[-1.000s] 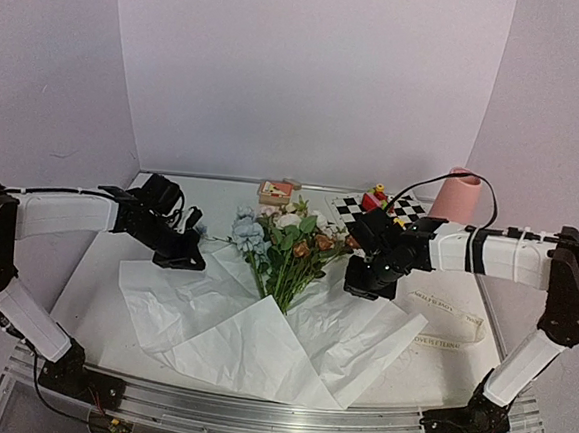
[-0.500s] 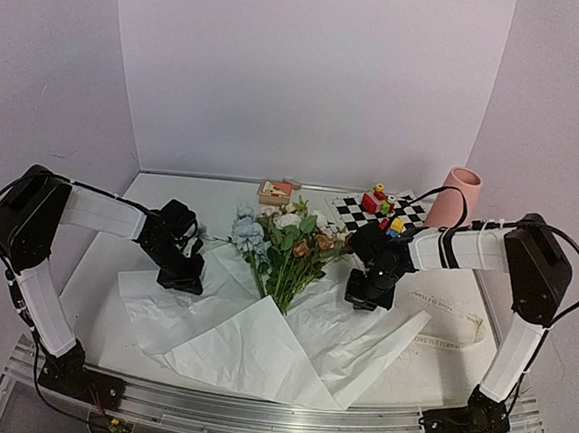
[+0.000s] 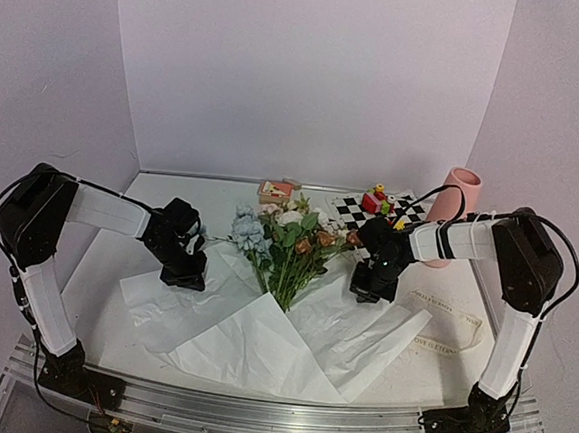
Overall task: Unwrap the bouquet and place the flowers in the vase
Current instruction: Unfold the wrapping paper at the center of the board.
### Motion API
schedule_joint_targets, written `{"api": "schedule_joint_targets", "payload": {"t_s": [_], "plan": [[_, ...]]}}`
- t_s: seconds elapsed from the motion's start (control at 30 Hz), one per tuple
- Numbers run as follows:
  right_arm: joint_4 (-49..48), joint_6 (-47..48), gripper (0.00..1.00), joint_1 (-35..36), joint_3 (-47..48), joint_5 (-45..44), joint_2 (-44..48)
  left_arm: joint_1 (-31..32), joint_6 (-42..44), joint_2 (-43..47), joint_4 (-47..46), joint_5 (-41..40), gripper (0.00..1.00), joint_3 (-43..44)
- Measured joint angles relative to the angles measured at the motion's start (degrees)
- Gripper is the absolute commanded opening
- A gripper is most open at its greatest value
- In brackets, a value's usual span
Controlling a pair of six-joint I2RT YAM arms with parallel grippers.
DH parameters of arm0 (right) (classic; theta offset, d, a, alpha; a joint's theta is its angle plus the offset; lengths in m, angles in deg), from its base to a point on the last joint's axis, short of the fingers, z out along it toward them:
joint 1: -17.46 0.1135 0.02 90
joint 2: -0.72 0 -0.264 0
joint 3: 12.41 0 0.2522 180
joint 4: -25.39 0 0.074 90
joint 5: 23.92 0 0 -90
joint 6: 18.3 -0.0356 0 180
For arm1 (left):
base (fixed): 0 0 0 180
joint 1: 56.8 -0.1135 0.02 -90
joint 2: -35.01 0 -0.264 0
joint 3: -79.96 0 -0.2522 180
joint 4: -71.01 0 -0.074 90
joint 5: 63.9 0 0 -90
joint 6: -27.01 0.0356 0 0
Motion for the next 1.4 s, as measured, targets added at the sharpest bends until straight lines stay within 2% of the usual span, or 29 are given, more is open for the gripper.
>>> {"api": "schedule_joint_targets", "payload": {"t_s": [0.47,0.83,0.97,1.17,1.23,1.4], "plan": [[-0.6,5.1,0.0,-6.2,9.9,2.0,-7.3,0.0,0.0,-6.7,-1.4,0.5,0.01,8.2],[1.1,8.2,0.0,-6.8,12.2,1.7,-8.1,0.0,1.8,-6.1,-0.6,1.2,0.15,8.8],[2.0,8.5,0.0,-6.8,9.9,1.1,-4.3,0.0,2.1,-2.9,0.1,1.5,0.16,8.8],[2.4,8.2,0.0,-6.8,2.5,1.1,6.7,0.0,2.1,4.1,0.0,5.6,0.04,7.0],[2.5,7.9,0.0,-6.8,-0.3,1.2,9.8,0.0,2.0,5.8,-0.1,7.7,0.01,5.2],[2.6,6.8,0.0,-6.8,-7.7,0.9,14.9,0.0,1.5,8.7,0.6,9.0,0.0,-1.3]]}}
